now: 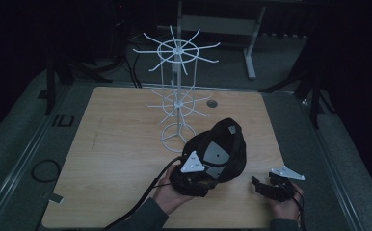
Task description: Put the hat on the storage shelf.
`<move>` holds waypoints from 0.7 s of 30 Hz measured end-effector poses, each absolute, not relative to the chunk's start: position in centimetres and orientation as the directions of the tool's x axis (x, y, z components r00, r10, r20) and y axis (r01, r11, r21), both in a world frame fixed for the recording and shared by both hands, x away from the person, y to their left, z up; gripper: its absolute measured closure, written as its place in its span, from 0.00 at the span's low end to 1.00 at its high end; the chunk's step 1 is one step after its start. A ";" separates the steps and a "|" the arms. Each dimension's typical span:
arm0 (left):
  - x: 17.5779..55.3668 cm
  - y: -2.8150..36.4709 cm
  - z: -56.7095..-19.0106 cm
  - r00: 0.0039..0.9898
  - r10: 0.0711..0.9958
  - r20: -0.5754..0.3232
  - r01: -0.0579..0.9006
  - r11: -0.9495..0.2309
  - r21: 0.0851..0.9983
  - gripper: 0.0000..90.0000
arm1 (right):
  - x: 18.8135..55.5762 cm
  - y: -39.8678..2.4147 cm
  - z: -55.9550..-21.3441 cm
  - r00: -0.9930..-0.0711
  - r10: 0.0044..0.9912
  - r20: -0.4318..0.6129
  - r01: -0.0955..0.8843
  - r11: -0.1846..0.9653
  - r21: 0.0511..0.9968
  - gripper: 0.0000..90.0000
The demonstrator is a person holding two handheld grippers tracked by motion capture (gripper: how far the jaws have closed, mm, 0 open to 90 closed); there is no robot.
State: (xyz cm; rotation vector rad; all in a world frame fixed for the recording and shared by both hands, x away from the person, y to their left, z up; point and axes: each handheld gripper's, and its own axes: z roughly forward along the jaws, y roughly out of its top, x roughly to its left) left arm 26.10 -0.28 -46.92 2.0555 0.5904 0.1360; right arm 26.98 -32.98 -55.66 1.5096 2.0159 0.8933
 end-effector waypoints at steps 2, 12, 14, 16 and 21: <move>26.4 -0.9 -47.0 0.880 0.455 -0.137 0.352 -0.430 0.831 0.47 | 27.1 -32.9 -55.8 -0.290 0.957 0.012 0.657 0.190 0.730 0.30; 27.5 -3.6 -47.1 0.893 0.433 -0.125 0.340 -0.464 0.818 0.57 | 27.3 -32.9 -55.9 -0.292 0.956 0.003 0.656 0.198 0.728 0.30; 27.8 -3.7 -47.3 0.892 0.436 -0.123 0.342 -0.470 0.814 0.60 | 27.3 -32.8 -55.9 -0.292 0.957 0.002 0.660 0.200 0.724 0.30; 28.1 -3.8 -47.5 0.892 0.435 -0.122 0.343 -0.477 0.809 0.65 | 27.4 -32.8 -55.9 -0.291 0.957 0.003 0.661 0.199 0.724 0.30; 28.6 -3.6 -47.3 0.898 0.418 -0.134 0.344 -0.480 0.807 0.80 | 27.7 -32.8 -55.8 -0.291 0.957 0.004 0.661 0.198 0.724 0.30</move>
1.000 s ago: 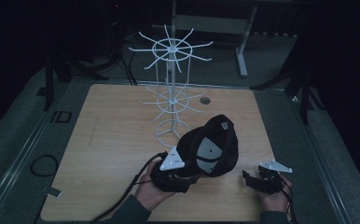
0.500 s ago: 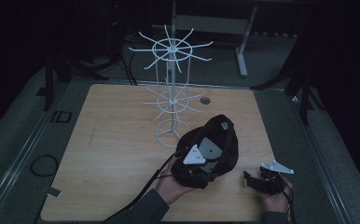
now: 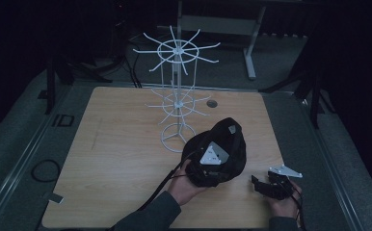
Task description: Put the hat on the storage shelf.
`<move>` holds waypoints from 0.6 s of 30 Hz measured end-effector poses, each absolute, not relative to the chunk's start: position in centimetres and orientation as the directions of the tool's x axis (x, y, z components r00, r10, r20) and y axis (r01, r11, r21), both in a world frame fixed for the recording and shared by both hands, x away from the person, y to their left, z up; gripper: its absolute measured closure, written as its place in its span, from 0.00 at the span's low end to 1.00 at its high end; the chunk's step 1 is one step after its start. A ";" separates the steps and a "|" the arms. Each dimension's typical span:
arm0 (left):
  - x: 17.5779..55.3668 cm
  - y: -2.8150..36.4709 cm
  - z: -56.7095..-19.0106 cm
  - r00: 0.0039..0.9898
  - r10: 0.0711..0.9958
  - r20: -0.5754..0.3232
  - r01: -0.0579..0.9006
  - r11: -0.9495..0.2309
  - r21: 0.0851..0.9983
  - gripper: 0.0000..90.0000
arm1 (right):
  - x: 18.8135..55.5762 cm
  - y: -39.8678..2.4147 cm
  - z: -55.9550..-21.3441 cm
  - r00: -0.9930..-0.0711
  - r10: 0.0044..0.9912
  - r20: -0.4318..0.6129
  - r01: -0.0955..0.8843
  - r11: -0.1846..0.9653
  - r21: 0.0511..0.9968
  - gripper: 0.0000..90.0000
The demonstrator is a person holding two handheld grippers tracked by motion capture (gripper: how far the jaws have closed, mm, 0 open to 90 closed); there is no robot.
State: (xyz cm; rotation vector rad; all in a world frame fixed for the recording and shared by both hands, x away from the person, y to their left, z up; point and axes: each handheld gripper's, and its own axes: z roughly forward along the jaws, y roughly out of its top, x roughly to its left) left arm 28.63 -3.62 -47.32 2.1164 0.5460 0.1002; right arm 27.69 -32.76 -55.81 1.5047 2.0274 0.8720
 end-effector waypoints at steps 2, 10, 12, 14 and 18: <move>28.7 -3.7 -47.2 0.907 0.403 -0.124 0.329 -0.491 0.807 0.90 | 27.8 -32.7 -55.8 -0.294 0.956 0.000 0.660 0.203 0.724 0.30; 28.9 -3.8 -46.8 0.928 0.364 -0.076 0.269 -0.516 0.813 0.97 | 27.5 -32.8 -55.8 -0.295 0.956 -0.005 0.663 0.208 0.719 0.30; 29.1 -3.6 -46.5 0.935 0.349 -0.063 0.250 -0.521 0.816 0.97 | 27.5 -32.8 -55.9 -0.294 0.956 -0.007 0.665 0.209 0.717 0.30; 29.3 -3.5 -46.2 0.939 0.340 -0.059 0.238 -0.514 0.824 0.97 | 27.4 -32.9 -55.9 -0.293 0.956 -0.007 0.666 0.209 0.716 0.30; 29.8 -3.0 -45.4 0.941 0.334 -0.049 0.218 -0.490 0.844 0.98 | 27.2 -32.9 -56.0 -0.294 0.956 -0.006 0.668 0.210 0.714 0.30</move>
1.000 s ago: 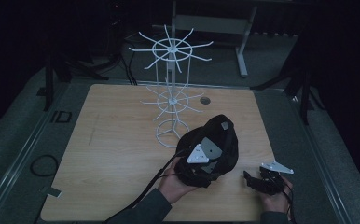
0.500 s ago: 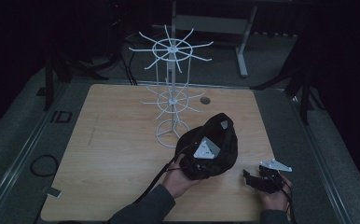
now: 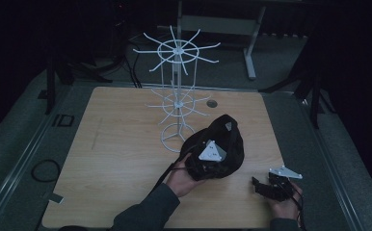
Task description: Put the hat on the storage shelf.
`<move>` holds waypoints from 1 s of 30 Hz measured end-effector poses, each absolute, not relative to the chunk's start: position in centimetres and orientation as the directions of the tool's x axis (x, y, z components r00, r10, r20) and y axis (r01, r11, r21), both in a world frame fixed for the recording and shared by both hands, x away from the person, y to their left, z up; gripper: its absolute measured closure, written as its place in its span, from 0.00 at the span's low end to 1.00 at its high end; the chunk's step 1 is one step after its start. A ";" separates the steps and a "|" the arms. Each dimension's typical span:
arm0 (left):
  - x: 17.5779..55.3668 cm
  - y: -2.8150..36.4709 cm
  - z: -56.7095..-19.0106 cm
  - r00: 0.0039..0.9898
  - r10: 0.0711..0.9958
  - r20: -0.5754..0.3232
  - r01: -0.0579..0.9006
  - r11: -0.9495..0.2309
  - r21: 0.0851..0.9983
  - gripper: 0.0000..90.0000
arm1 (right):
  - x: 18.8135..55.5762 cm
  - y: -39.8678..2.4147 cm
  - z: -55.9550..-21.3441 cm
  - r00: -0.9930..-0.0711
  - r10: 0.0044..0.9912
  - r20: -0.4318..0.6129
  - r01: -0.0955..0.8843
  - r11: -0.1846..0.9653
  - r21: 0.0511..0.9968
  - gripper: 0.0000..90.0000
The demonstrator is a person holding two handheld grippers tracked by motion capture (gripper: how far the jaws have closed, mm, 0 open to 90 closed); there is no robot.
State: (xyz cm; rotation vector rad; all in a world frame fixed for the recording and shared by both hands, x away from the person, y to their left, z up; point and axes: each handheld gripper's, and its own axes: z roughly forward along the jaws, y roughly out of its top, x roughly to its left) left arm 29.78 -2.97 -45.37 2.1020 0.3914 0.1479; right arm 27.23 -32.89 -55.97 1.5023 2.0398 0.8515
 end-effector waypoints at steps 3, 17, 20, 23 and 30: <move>30.1 -2.7 -44.8 0.939 0.342 -0.047 0.216 -0.475 0.853 0.98 | 27.2 -32.9 -56.0 -0.295 0.956 -0.007 0.666 0.211 0.715 0.30; 30.1 -2.5 -44.1 0.944 0.330 -0.017 0.178 -0.464 0.868 0.98 | 26.9 -33.1 -56.0 -0.296 0.955 -0.008 0.664 0.212 0.717 0.30; 30.2 -2.4 -43.5 0.946 0.323 -0.015 0.168 -0.452 0.876 0.98 | 26.9 -33.1 -56.0 -0.296 0.955 -0.006 0.664 0.211 0.717 0.30; 30.3 -2.1 -42.9 0.949 0.316 -0.014 0.159 -0.438 0.885 0.98 | 26.9 -33.0 -56.0 -0.297 0.955 -0.006 0.664 0.211 0.717 0.30; 30.8 -1.9 -41.9 0.952 0.305 0.004 0.133 -0.426 0.895 0.98 | 27.0 -33.0 -56.0 -0.301 0.954 -0.007 0.663 0.215 0.717 0.30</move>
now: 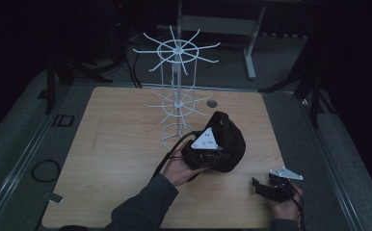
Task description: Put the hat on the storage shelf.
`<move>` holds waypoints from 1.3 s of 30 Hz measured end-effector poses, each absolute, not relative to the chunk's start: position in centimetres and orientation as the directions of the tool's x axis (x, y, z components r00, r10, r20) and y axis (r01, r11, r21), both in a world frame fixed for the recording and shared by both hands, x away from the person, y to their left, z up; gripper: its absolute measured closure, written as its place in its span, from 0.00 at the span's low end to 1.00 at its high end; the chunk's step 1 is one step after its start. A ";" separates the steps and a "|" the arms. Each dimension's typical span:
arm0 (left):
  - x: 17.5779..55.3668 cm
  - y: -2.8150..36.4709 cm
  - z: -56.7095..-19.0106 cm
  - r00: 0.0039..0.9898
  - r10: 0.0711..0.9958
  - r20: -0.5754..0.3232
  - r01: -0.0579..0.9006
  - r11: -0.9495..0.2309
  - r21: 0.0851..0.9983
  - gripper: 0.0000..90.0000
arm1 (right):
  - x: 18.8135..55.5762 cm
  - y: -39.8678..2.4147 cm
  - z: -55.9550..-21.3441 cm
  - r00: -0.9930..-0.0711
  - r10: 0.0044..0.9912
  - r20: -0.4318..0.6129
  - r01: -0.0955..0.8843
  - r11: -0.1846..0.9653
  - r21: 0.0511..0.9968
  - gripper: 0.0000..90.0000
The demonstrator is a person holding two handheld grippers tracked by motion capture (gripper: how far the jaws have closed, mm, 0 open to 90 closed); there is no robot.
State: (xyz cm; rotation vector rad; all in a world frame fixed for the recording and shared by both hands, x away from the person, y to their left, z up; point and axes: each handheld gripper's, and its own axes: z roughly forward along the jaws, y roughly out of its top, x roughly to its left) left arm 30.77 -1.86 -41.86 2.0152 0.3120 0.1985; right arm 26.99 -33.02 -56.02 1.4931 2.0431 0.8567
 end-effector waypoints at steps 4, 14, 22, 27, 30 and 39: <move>30.8 -1.9 -41.2 0.955 0.296 0.016 0.115 -0.419 0.901 0.98 | 27.0 -33.0 -56.0 -0.301 0.954 -0.007 0.663 0.215 0.717 0.30; 30.8 -1.7 -39.9 0.962 0.273 0.024 0.089 -0.395 0.914 0.98 | 27.0 -33.0 -56.0 -0.303 0.953 -0.007 0.662 0.216 0.718 0.30; 30.9 -1.5 -39.4 0.966 0.258 0.011 0.089 -0.372 0.924 0.98 | 27.0 -33.0 -56.0 -0.304 0.953 -0.008 0.661 0.217 0.718 0.30; 30.7 -1.5 -38.9 0.969 0.246 0.016 0.079 -0.369 0.926 0.98 | 27.0 -33.0 -56.0 -0.305 0.952 -0.008 0.661 0.217 0.719 0.30; 30.6 -1.6 -38.4 0.971 0.236 0.021 0.068 -0.361 0.930 0.98 | 27.0 -33.0 -56.0 -0.306 0.952 -0.008 0.661 0.218 0.718 0.30; 30.6 -1.6 -36.6 0.975 0.221 0.030 0.049 -0.342 0.939 0.98 | 27.0 -33.0 -56.0 -0.306 0.952 -0.008 0.660 0.219 0.719 0.30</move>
